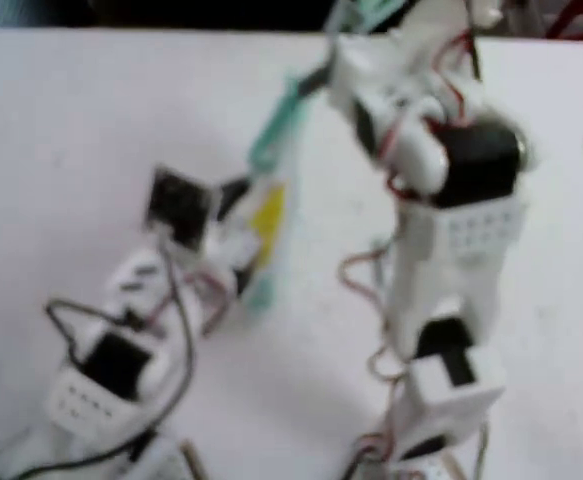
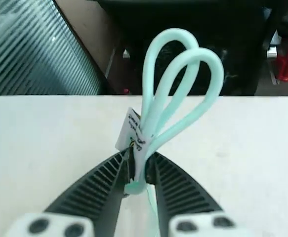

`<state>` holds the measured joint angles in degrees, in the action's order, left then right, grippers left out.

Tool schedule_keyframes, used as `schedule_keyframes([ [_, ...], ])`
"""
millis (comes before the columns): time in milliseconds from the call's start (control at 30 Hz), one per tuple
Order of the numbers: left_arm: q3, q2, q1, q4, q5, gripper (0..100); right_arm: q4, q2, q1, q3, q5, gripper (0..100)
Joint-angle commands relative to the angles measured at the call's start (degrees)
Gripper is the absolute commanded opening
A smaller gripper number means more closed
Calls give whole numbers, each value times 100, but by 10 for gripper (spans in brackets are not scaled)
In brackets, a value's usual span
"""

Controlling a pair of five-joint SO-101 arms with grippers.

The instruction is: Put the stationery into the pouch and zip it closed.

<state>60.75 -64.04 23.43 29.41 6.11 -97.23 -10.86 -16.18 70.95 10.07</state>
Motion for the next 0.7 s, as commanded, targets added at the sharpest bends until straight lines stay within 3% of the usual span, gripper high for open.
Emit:
schedule_keyframes([
  [0, 519, -778, -22, -26, 26, 74, -110, 110, -92, -229, -18, 18],
  [133, 747, -1086, 13, -26, 70, 177, -119, 136, -154, -237, -18, 18],
  [433, 308, 215, 13, -158, 88, 164, -127, 136, -154, -246, -18, 18],
  [667, 211, 514, 31, -273, 686, 208, -127, 505, -268, -246, -18, 18],
])
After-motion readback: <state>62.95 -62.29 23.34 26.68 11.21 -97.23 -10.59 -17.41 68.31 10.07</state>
